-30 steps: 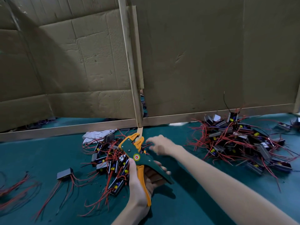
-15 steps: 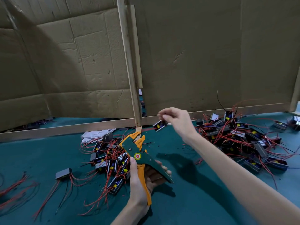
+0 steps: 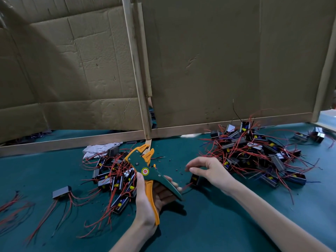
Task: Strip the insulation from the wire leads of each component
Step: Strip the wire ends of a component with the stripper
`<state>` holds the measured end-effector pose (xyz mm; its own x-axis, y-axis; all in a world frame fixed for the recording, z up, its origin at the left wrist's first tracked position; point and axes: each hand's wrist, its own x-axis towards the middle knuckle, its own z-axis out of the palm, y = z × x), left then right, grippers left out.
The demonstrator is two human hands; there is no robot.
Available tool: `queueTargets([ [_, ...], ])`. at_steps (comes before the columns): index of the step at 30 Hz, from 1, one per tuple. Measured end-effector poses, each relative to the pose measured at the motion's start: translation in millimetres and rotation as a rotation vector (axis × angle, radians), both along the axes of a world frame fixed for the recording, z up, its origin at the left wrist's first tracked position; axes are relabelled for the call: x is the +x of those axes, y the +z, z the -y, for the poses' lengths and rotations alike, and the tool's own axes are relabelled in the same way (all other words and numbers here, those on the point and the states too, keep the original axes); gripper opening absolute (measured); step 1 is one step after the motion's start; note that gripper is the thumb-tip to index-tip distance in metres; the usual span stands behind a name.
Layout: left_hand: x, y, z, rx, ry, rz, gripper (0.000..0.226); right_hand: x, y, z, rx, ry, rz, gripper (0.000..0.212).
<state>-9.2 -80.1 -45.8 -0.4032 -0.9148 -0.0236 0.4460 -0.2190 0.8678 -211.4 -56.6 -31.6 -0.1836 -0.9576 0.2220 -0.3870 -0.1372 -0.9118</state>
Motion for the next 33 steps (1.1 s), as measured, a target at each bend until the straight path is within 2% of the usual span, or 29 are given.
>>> queueTargets([
  [3, 3.0, 0.5, 0.4, -0.023, 0.001, 0.001, 0.083, 1.7, -10.4, 2.4, -0.017, -0.108, -0.142, 0.016],
  [7, 1.8, 0.4, 0.0, -0.057, -0.008, -0.001, 0.081, 3.4, -15.0, 3.8, -0.013, -0.156, -0.227, 0.022],
  [15, 1.4, -0.1, -0.6, -0.087, 0.003, 0.018, 0.080, 6.4, -15.1, -0.5, -0.011, -0.088, -0.312, 0.034],
  [19, 1.7, 0.2, -1.2, -0.080, 0.000, 0.021, 0.081, 9.1, -17.0, -1.3, -0.029, -0.003, -0.428, 0.040],
  [24, 1.4, -0.8, -0.8, -0.085, 0.000, 0.035, 0.081, 8.4, -19.1, -1.0, -0.036, -0.037, -0.372, 0.050],
  [29, 1.8, -1.4, -0.2, -0.072, -0.013, 0.033, 0.081, 6.3, -22.2, -0.1, -0.024, -0.065, -0.301, 0.026],
  [33, 2.1, -2.9, 0.9, -0.064, -0.018, 0.043, 0.082, 7.0, -21.2, -0.5, -0.036, -0.093, -0.350, 0.017],
])
